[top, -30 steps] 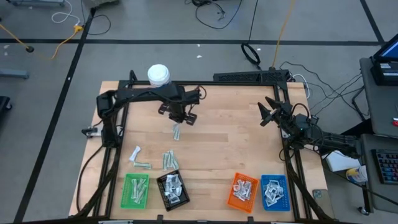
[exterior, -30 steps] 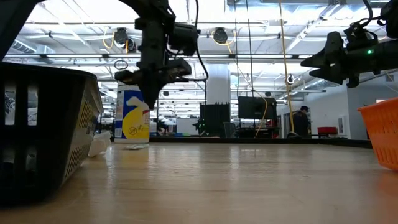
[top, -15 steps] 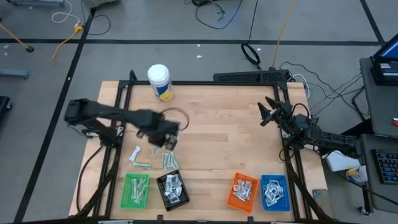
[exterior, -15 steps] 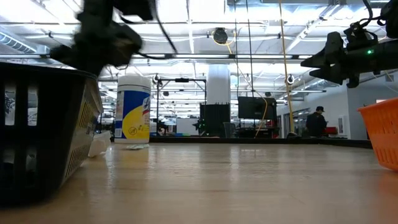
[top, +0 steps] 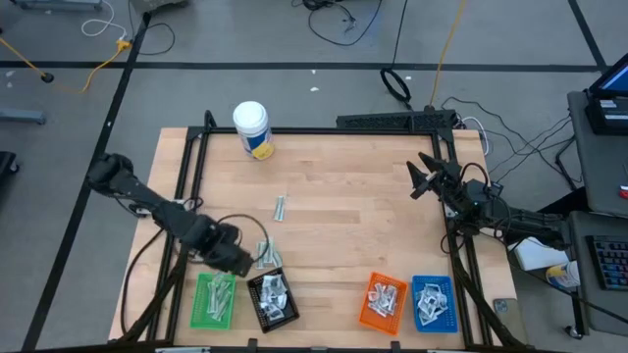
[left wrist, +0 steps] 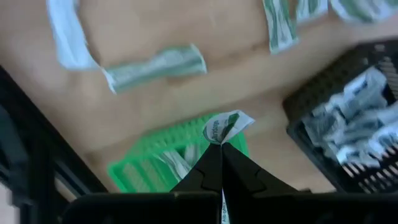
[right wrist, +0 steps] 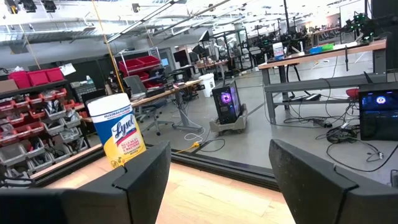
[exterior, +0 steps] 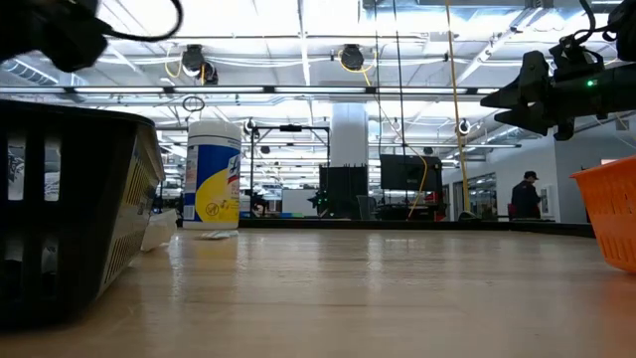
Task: Pick & Place First Aid Supplies
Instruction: Put the bandage into the green bin
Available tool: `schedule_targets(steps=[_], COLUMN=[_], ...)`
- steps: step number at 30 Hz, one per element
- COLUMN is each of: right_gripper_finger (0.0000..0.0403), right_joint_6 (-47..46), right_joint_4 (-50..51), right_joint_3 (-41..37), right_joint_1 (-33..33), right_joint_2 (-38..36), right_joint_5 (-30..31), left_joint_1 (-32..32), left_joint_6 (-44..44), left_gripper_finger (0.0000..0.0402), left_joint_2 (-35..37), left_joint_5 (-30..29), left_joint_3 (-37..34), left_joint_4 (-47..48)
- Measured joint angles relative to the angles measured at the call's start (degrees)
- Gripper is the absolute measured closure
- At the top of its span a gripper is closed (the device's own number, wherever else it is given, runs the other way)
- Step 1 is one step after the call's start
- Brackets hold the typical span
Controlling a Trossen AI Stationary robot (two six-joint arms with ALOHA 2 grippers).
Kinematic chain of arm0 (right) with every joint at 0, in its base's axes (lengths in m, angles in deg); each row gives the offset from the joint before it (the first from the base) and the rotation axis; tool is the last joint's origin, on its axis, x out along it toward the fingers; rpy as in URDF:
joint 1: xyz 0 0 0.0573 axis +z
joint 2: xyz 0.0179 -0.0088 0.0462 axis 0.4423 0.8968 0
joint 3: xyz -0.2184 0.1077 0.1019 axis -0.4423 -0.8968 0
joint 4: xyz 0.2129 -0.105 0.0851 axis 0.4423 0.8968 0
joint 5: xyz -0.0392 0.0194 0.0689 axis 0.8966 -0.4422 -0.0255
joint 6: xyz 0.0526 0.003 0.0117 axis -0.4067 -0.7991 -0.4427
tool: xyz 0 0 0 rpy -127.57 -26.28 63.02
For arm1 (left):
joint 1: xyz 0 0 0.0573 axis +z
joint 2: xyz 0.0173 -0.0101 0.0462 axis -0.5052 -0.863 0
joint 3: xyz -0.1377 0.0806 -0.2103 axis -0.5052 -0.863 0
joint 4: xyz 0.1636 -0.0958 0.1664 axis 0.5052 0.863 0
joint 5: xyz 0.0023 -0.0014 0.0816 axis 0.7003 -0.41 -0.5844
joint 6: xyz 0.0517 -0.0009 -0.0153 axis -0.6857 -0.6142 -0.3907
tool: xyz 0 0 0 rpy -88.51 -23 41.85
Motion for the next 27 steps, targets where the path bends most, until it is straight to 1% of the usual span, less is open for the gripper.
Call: schedule_targets(steps=[5, 11, 18, 24, 27], right_gripper_finger=[0.0135, 0.0136, 0.0135, 0.0135, 0.0136], right_joint_6=[0.0, 0.0, 0.0, 0.01, 0.0], right_joint_4=[0.0, 0.0, 0.02, 0.02, 0.01], right_joint_3=[0.0, -0.01, 0.0, -0.02, -0.01], right_joint_1=[0.0, 0.0, -0.01, -0.01, -0.01], right_joint_2=[0.0, 0.0, 0.0, 0.0, 0.0], right_joint_5=[0.01, 0.01, -0.01, 0.01, 0.0], left_joint_1=[-5.83, -10.65, -14.3, -16.01, -16.02], left_joint_6=[6.92, 12.72, 17.13, 18.85, 20.89], left_gripper_finger=[0.0402, 0.0402, 0.0402, 0.04, 0.0386], left_joint_2=[0.0, -1.99, -5.77, -7.84, -7.82], left_joint_5=[-0.4, -0.83, -0.88, 1.17, 1.34], left_joint_3=[-0.98, -2.74, -5.12, -6.74, -6.86], left_joint_4=[-3.54, -7.36, -10.63, -12.9, -12.94])
